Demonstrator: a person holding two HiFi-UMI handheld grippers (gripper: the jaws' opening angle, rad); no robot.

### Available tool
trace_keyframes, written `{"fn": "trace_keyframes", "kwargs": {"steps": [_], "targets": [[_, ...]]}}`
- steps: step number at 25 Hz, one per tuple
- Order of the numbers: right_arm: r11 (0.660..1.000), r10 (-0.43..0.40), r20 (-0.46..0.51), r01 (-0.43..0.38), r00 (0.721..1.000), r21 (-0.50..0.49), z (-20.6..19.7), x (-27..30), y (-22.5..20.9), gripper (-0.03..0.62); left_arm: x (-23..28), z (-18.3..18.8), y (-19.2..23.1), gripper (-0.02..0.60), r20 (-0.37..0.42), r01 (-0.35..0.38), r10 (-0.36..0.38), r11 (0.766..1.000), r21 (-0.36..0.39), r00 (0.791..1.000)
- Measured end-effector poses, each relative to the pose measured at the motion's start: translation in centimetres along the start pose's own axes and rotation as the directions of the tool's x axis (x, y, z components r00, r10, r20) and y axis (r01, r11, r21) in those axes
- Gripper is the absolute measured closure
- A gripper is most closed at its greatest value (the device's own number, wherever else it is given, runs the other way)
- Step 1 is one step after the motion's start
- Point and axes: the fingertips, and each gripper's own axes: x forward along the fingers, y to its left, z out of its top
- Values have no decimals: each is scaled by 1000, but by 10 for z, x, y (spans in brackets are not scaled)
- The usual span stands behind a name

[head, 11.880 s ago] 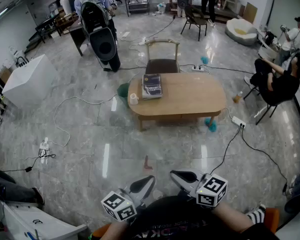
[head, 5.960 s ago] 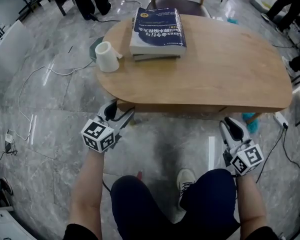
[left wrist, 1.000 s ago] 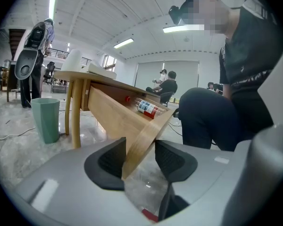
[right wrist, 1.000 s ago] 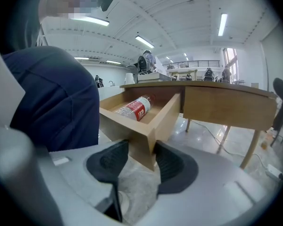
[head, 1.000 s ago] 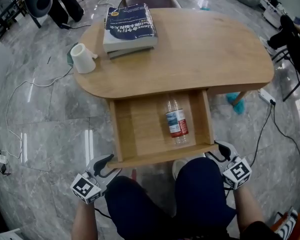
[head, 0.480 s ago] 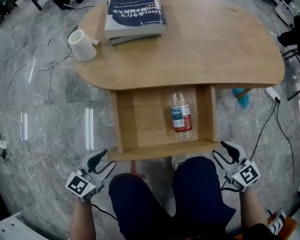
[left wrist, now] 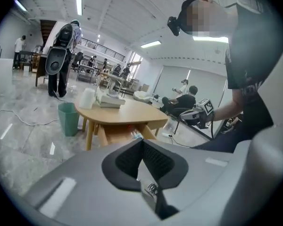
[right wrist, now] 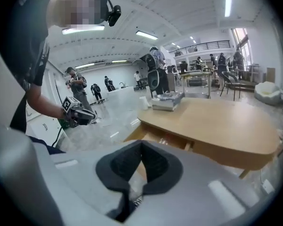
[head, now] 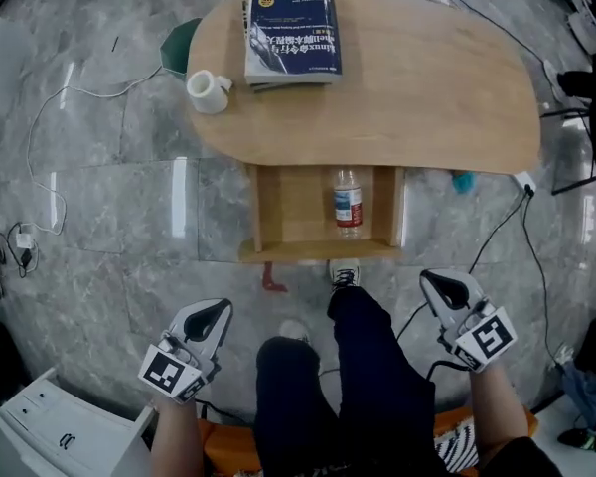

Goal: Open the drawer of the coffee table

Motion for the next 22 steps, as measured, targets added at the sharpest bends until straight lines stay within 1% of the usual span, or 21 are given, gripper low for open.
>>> {"fn": "trace_keyframes", "kwargs": {"steps": [3, 6, 7, 10, 11, 12, 14, 15, 17, 18, 22], "targets": [[999, 43, -8, -43, 999, -14, 64, -28, 35, 592, -28, 62, -34, 575, -3, -30, 30, 1000, 3, 1000], [997, 79, 20, -79, 997, 5, 126, -57, 73, 591, -54, 120, -74, 575, 19, -39, 40, 999, -24, 999], [996, 87, 29, -88, 996, 15, 143, -68, 85, 592, -61, 133, -91, 575, 12, -30, 30, 999, -25, 999], [995, 97, 61, -99, 993, 27, 190, -98, 127, 591, -81, 169, -147, 575, -16, 6, -6, 1000, 16, 1000], [995, 94, 76, -96, 993, 24, 204, -108, 143, 591, -90, 182, -164, 575, -13, 23, -23, 1000, 11, 1000], [996, 89, 90, -91, 992, 21, 216, -119, 160, 591, -99, 192, -181, 575, -6, 41, -41, 999, -10, 999], [997, 73, 110, -75, 991, 13, 232, -138, 190, 592, -116, 208, -214, 575, 10, 91, -91, 994, -58, 996], [998, 64, 125, -66, 990, 8, 237, -146, 201, 591, -121, 214, -228, 575, 23, 129, -128, 990, -64, 992], [999, 43, 164, -43, 985, -9, 244, -157, 210, 591, -122, 222, -249, 575, 43, 202, -200, 978, -41, 979], [999, 34, 180, -32, 983, -18, 246, -162, 213, 592, -123, 223, -256, 575, 41, 226, -224, 974, -25, 974], [1000, 11, 192, -7, 981, -26, 244, -201, 241, 591, -145, 217, -294, 575, -3, 266, -266, 964, 13, 964]]}}
